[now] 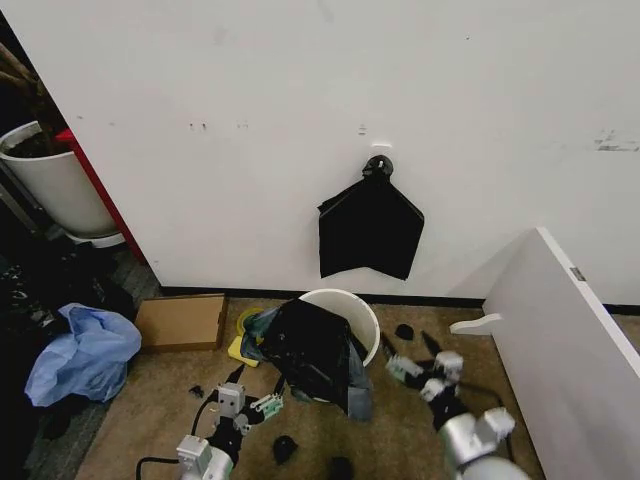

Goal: Place the garbage bag over the trash bin.

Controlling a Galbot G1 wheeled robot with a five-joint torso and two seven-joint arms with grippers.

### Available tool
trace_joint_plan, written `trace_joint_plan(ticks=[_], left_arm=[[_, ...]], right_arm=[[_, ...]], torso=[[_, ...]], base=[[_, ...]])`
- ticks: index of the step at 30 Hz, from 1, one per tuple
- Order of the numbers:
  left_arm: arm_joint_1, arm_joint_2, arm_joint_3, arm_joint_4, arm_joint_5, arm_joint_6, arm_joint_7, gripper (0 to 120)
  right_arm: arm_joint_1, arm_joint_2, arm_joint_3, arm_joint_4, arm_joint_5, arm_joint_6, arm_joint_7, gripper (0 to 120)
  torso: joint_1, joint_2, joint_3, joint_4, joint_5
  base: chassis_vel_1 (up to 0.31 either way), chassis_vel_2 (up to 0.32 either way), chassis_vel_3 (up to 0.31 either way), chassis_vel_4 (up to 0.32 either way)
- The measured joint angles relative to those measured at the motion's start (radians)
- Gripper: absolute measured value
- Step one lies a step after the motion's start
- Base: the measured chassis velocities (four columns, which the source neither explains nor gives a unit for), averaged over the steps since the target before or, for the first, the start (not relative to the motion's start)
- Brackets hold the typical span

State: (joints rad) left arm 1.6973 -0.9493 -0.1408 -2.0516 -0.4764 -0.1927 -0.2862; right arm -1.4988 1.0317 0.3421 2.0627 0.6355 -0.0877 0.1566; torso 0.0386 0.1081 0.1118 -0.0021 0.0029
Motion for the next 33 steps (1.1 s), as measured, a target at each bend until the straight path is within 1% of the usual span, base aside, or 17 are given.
trace_joint_plan(ticks=[2,3,4,6,7,8,10,11,14,15,18,21,22,23,26,29,33], left_arm=[[0.044,-0.018,-0.018,-0.013,0.021,-0.016,0.0,100],[0.07,-0.03,-0.034,-0.022,0.035,-0.024,0.0,100],[0.07,-0.03,-0.034,-0.022,0.035,-0.024,0.0,100],[0.106,-0.049,-0.057,-0.037,0.059,-0.034,-0.003,100],[0.112,-0.053,-0.062,-0.039,0.063,-0.035,-0.004,100],[0.127,-0.064,-0.074,-0.047,0.07,-0.036,-0.009,100],[0.144,-0.078,-0.09,-0.062,0.076,-0.036,-0.013,100],[0.144,-0.078,-0.09,-0.062,0.076,-0.036,-0.013,100],[0.164,-0.093,-0.107,-0.087,0.082,-0.032,-0.013,100],[0.166,-0.095,-0.109,-0.09,0.084,-0.032,-0.013,100],[0.175,-0.11,-0.12,-0.107,0.092,-0.021,-0.013,100],[0.175,-0.112,-0.121,-0.107,0.092,-0.017,-0.014,100],[0.174,-0.111,-0.12,-0.107,0.094,-0.013,-0.014,100],[0.174,-0.111,-0.12,-0.107,0.095,-0.012,-0.015,100],[0.178,-0.114,-0.11,-0.12,0.096,0.003,-0.015,100],[0.178,-0.118,-0.106,-0.123,0.097,0.006,-0.014,100],[0.185,-0.128,-0.093,-0.124,0.097,0.012,-0.014,100]], right_arm=[[0.087,-0.045,-0.016,-0.009,0.114,-0.132,0.003,100],[0.151,-0.072,-0.032,-0.029,0.191,-0.211,-0.002,100],[0.151,-0.072,-0.032,-0.029,0.191,-0.211,-0.002,100],[0.267,-0.105,-0.063,-0.084,0.255,-0.331,-0.05,100],[0.3,-0.112,-0.075,-0.104,0.264,-0.359,-0.063,100],[0.365,-0.12,-0.103,-0.15,0.28,-0.405,-0.087,100],[0.451,-0.122,-0.15,-0.225,0.291,-0.448,-0.111,100],[0.451,-0.122,-0.15,-0.225,0.291,-0.448,-0.111,100],[0.56,-0.117,-0.226,-0.342,0.285,-0.485,-0.14,100],[0.574,-0.116,-0.236,-0.358,0.281,-0.487,-0.146,100],[0.678,-0.102,-0.312,-0.485,0.2,-0.491,-0.255,100],[0.707,-0.095,-0.331,-0.519,0.181,-0.491,-0.29,100],[0.745,-0.086,-0.358,-0.556,0.16,-0.491,-0.327,100],[0.755,-0.085,-0.365,-0.564,0.157,-0.491,-0.335,100],[0.831,-0.075,-0.435,-0.621,0.113,-0.493,-0.408,100],[0.862,-0.07,-0.471,-0.638,0.098,-0.493,-0.425,100],[0.943,-0.033,-0.566,-0.706,0.058,-0.487,-0.468,100]], torso=[[0.0,0.0,0.0,0.0007,-0.0003],[0.0,0.0,0.0,0.0005,-0.0001],[0.0,0.0,0.0,0.0005,-0.0001],[0.0,0.0,0.0,0.0004,-0.0001],[0.0,0.0,0.0,0.0005,-0.0003],[0.0,0.0,0.0,0.0003,-0.0004],[0.0,0.0,0.0,0.0005,-0.0001],[0.0,0.0,0.0,0.0005,-0.0001],[0.0,0.0,0.0,0.0001,-0.0001],[0.0,0.0,0.0,0.0001,-0.0001],[0.0,0.0,0.0,0.0001,-0.0002],[0.0,0.0,0.0,0.0001,-0.0004],[0.0,0.0,0.0,0.0,-0.0002],[0.0,0.0,0.0,0.0001,-0.0003],[0.0,0.0,0.0,0.0001,-0.0004],[0.0,0.0,0.0,0.0,-0.0003],[0.0,0.0,0.0,0.0003,-0.0003]], base=[[0.0,0.0,0.0,0.0],[0.0,0.0,0.0,0.0],[0.0,0.0,0.0,0.0],[0.0,0.0,0.0,0.0],[0.0,0.0,0.0,0.0],[0.0,0.0,0.0,0.0],[0.0,0.0,0.0,0.0],[0.0,0.0,0.0,0.0],[0.0,0.0,0.0,0.0],[0.0,0.0,0.0,0.0],[0.0,0.0,0.0,0.0],[0.0,0.0,0.0,0.0],[0.0,0.0,0.0,0.0],[0.0,0.0,0.0,0.0],[0.0,0.0,0.0,0.0],[0.0,0.0,0.0,0.0],[0.0,0.0,0.0,0.0]])
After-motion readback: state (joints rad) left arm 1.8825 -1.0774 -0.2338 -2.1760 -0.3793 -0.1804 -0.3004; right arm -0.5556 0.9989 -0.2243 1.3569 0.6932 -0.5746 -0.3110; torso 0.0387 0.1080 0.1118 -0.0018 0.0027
